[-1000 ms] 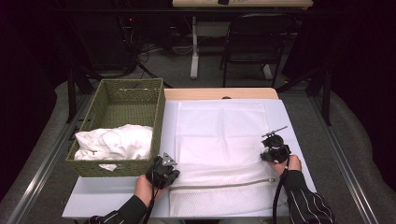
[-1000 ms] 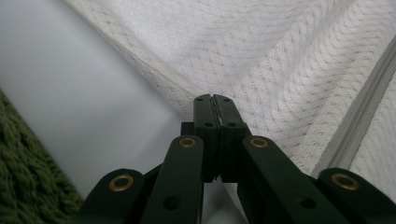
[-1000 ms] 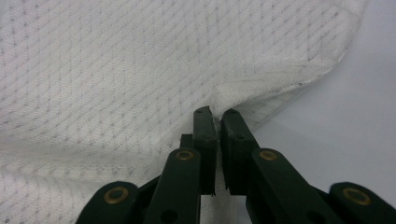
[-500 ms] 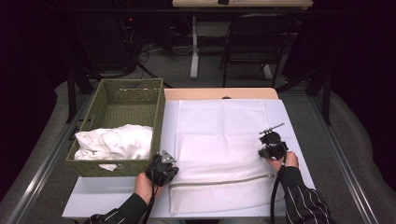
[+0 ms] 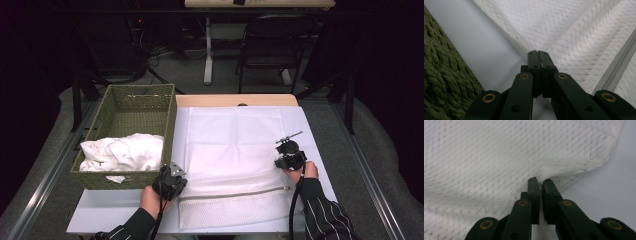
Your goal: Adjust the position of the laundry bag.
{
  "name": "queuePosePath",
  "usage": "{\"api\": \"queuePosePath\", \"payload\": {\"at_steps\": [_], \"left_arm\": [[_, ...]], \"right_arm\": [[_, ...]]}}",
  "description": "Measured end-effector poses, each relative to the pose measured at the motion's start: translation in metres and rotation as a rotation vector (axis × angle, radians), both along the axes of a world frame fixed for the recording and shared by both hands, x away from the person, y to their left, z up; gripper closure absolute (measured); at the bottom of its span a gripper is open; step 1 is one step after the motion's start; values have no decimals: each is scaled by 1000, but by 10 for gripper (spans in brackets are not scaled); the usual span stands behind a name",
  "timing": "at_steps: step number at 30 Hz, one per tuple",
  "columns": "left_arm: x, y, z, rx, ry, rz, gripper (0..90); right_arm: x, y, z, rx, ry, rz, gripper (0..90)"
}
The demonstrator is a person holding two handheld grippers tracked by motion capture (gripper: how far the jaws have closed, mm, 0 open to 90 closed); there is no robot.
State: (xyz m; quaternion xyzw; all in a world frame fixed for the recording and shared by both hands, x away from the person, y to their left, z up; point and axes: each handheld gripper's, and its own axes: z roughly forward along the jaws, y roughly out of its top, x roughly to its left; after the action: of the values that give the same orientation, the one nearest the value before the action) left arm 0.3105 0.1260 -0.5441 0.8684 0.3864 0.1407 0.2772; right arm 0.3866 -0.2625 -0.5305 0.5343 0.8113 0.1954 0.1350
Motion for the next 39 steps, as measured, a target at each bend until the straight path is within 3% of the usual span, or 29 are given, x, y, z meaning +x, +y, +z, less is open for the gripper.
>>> {"api": "queuePosePath", "payload": {"at_steps": [13, 19, 26, 29, 34, 36, 39], "left_arm": [[7, -7, -2, 2, -15, 11, 887], [9, -6, -4, 0, -17, 22, 883], [9, -4, -3, -2, -10, 15, 879], [9, -5, -2, 2, -8, 9, 822], [6, -9, 0, -12, 28, -32, 587], [3, -11, 4, -8, 17, -56, 489], [-1, -11, 10, -37, 22, -105, 373]], "right_arm": [[7, -4, -2, -13, -4, -34, 859], [7, -5, 0, -4, -42, -19, 859], [8, -9, -2, -8, 6, -33, 826], [6, -12, -1, -11, 11, -44, 735], [-1, -22, 7, 10, -6, -70, 456], [-6, -26, 12, 27, -16, -77, 347], [-16, -31, 19, 53, -36, -65, 217]]}}
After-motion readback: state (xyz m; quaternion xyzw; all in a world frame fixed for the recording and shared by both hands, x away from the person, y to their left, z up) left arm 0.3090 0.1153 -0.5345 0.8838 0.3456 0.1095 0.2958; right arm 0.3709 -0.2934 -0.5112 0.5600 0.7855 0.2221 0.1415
